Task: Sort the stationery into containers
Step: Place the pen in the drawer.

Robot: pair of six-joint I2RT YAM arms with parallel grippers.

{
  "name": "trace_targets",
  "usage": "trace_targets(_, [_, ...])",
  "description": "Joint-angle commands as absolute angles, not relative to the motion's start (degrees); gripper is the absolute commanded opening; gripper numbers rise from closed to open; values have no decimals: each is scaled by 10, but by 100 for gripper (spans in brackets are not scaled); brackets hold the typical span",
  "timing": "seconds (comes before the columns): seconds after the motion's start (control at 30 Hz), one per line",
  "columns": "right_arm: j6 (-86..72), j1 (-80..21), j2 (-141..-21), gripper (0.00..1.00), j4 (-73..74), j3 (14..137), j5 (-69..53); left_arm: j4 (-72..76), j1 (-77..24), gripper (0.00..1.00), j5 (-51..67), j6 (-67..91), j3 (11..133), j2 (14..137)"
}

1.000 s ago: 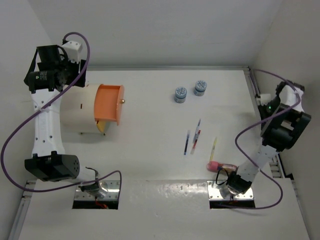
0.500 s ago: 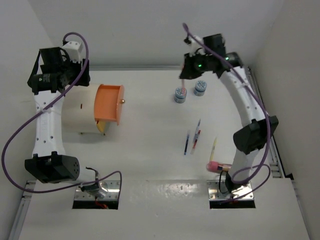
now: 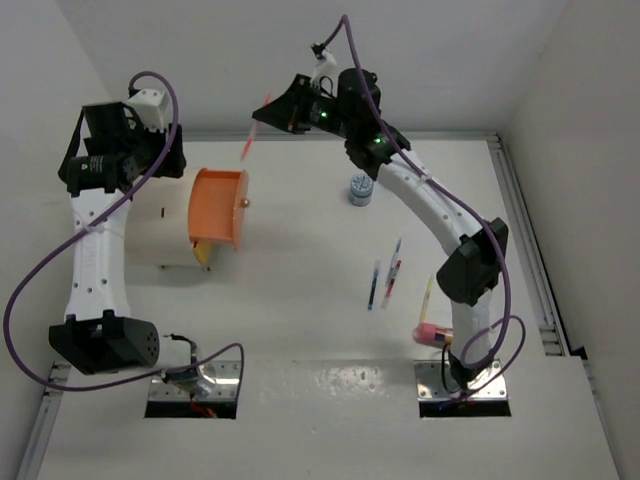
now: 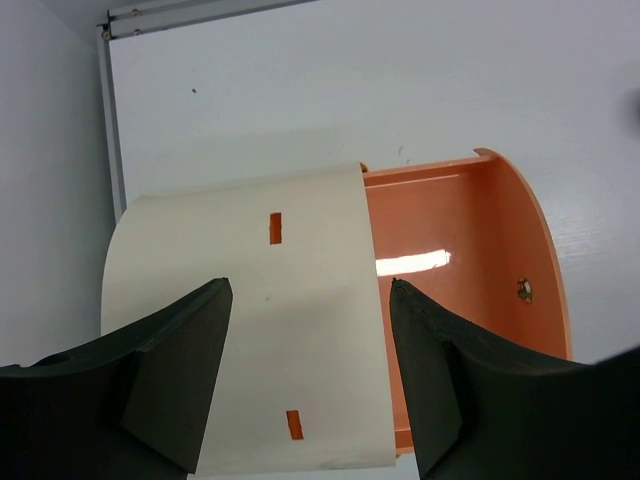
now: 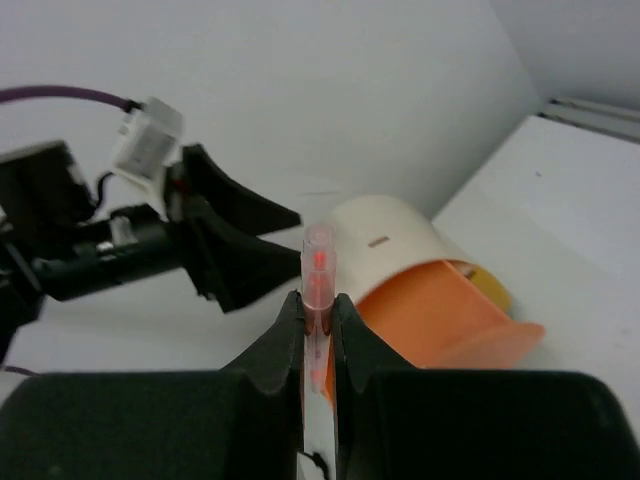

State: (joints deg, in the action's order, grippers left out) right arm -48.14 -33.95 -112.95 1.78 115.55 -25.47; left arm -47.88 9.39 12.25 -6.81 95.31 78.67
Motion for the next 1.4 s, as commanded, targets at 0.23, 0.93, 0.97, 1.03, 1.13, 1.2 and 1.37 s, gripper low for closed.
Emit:
trace_targets(0.23, [-520, -427, -1201, 0, -92, 1191, -225, -460, 105, 66, 252, -81, 926, 735])
trace_targets(0.93, [-574, -432, -1169, 0, -91, 1180, -274, -468, 80, 60, 407, -140, 901, 696])
trace_targets(0.97, [-576, -434, -1170, 0, -91, 1182, -280, -468, 80, 60, 414, -141, 905, 699])
trace_targets(1.03, [-583, -435, -1170, 0, -91, 1187, -287, -466, 77, 60, 426, -138, 911, 703])
trace_targets(1.13, [-588, -440, -1170, 0, -94, 1190, -296, -464, 69, 56, 418, -127, 914, 716])
trace_targets(1.2, [-588, -443, -1170, 0, -92, 1190, -302, -467, 65, 51, 415, -125, 922, 722])
trace_targets(1.37, [-584, -450, -1170, 6, -88, 1180, -310, -461, 50, 26, 405, -106, 932, 729])
